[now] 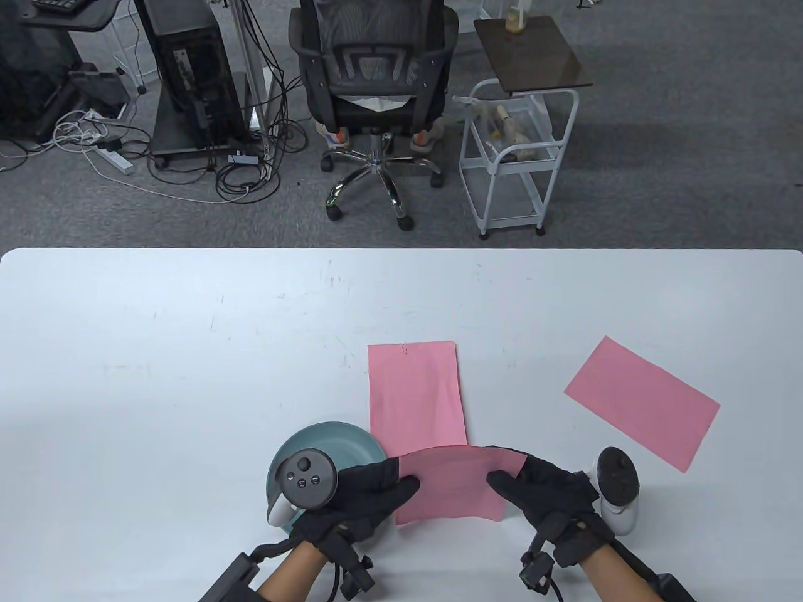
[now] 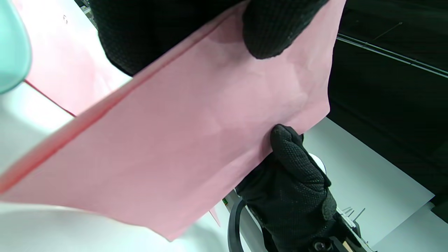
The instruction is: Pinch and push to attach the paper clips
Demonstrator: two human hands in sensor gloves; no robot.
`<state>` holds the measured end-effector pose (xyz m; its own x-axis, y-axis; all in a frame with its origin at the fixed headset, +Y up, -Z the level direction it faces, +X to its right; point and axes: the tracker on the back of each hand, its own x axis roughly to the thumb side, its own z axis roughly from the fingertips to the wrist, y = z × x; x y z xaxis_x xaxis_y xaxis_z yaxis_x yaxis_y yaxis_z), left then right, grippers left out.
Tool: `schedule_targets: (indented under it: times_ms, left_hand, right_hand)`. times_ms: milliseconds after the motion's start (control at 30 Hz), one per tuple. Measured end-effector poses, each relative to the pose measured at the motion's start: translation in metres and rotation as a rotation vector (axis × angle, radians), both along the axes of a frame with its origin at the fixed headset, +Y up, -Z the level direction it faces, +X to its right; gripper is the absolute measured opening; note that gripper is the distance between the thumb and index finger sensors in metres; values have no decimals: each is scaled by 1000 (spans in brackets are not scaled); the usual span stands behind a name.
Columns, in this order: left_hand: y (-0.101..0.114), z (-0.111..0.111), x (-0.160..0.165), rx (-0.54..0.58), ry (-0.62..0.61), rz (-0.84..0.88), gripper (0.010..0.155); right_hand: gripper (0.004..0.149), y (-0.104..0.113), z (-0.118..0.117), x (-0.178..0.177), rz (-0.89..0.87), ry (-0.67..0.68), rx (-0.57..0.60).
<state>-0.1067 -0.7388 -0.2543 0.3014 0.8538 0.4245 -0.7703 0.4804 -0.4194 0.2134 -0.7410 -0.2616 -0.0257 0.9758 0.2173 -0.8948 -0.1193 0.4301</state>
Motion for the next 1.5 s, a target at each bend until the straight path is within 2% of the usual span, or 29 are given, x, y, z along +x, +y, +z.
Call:
schedule_targets:
  times_ms: [300, 433, 533, 600, 667, 733, 800, 867, 967, 1067, 1233, 1500]
  left_hand:
    - [8, -3, -10, -29, -12, -77, 45]
    - [20, -5, -27, 21, 54, -176, 44]
    - [32, -5, -45, 80, 181, -349, 42]
    - [38, -3, -52, 84, 254, -532, 42]
    - [39, -1, -55, 175, 366, -800, 42]
    - [36, -2, -52, 244, 392, -988, 42]
    - [27, -5, -46, 286, 364, -1120, 43]
    - [18, -8, -42, 279, 325, -1189, 42]
    - [7, -12, -38, 299, 232, -1241, 45]
    - [-1, -15, -38, 294, 211, -1301, 51]
    - [-6, -16, -37, 316, 194, -1282, 52]
    - [-10, -18, -36, 292, 163, -1328, 51]
  right_hand:
    - [38, 1, 0, 0, -8, 2, 11]
    - [38, 1, 0, 2, 19, -32, 14]
    - [39, 0, 0, 2, 28, -42, 13]
    - [39, -1, 0, 2, 28, -43, 11]
    - [38, -1, 0, 2, 32, -47, 11]
    - [38, -1, 0, 2, 30, -50, 9]
    - [38, -1, 1, 2, 28, -53, 7]
    - [38, 0, 1, 3, 27, -53, 6]
    - [38, 0, 1, 3, 25, -55, 5]
    - [39, 0, 1, 3, 25, -54, 3]
    - [38, 0, 0, 3, 25, -53, -2]
    - [39, 1, 0, 4, 22, -53, -1]
